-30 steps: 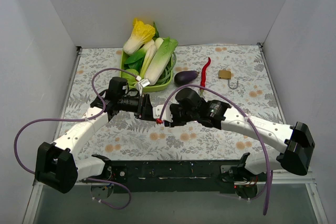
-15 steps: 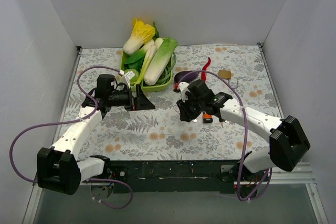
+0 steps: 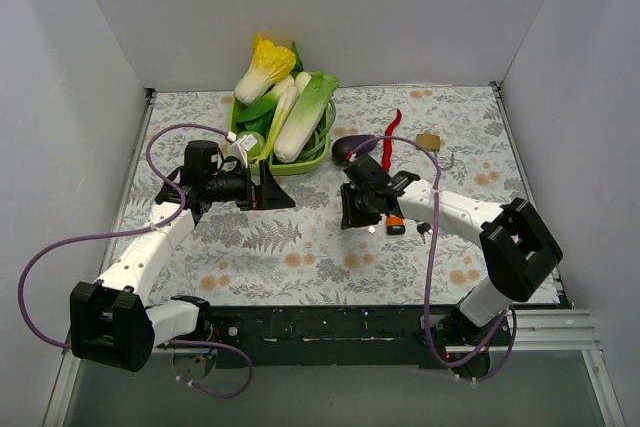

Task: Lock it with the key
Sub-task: Place the lock at the center of the board.

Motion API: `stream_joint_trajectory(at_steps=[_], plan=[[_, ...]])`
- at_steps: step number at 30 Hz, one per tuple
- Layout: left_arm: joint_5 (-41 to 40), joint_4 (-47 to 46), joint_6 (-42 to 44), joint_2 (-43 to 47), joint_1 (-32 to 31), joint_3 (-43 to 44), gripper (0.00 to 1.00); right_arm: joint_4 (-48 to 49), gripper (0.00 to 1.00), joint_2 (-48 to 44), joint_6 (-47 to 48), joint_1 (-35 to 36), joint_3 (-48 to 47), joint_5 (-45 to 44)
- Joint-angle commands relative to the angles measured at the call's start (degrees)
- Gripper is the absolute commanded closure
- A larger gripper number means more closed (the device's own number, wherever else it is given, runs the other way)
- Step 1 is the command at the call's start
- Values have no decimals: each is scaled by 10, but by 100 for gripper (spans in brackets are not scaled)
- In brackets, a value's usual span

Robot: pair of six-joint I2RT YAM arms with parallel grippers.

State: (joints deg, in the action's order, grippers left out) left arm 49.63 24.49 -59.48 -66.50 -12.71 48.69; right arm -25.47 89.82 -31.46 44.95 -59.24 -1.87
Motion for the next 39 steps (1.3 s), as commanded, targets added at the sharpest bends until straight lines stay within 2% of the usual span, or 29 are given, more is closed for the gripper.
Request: stream_joint_trajectory(at_steps=[1, 14, 15, 20, 26, 30, 39], plan=[[-3, 1, 10, 16, 5, 8, 2, -33, 99, 24, -59, -3, -34, -30], [8, -5, 19, -14, 8, 11, 2, -62, 98, 99, -81, -16, -40, -4], [9, -3, 21, -14, 8, 12, 2, -63, 90, 101, -84, -17, -40, 0], [10, -1, 24, -13, 11, 11, 2, -66, 73, 113, -87, -19, -41, 8], [11, 2, 26, -12, 12, 8, 2, -68, 67, 118, -89, -20, -40, 4], [15, -2, 27, -16, 12, 7, 2, -66, 47, 115, -88, -20, -33, 10], [19, -1, 31, -31, 13, 26, 2, -56, 42, 102, -80, -24, -39, 15]])
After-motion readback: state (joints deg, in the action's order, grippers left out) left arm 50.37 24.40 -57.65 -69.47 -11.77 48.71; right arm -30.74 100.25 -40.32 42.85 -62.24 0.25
